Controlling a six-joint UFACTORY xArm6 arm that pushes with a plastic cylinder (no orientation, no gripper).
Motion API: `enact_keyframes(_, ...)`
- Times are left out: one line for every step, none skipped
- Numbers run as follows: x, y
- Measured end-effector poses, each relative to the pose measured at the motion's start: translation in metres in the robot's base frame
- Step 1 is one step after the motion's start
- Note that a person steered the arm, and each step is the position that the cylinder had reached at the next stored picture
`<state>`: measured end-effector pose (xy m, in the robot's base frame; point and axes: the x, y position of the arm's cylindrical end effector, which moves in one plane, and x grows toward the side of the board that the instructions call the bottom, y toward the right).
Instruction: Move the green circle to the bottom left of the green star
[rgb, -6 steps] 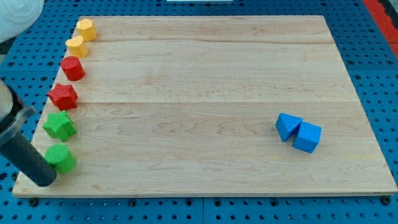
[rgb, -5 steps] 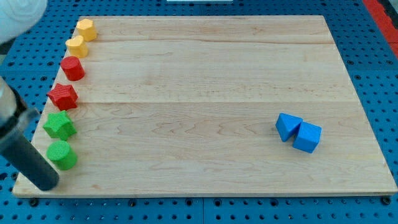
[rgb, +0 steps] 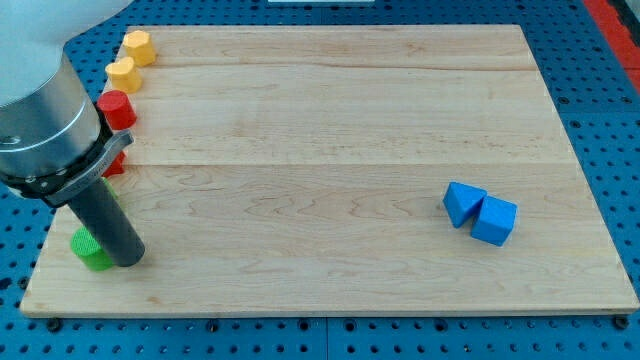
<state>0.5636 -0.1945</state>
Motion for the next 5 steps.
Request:
enact_keyframes(0.0, 0.005)
enact_keyframes(0.0, -0.02)
enact_keyframes(0.001, -0.018)
enact_keyframes(0.04, -0.013)
enact_keyframes(0.054, -0.045)
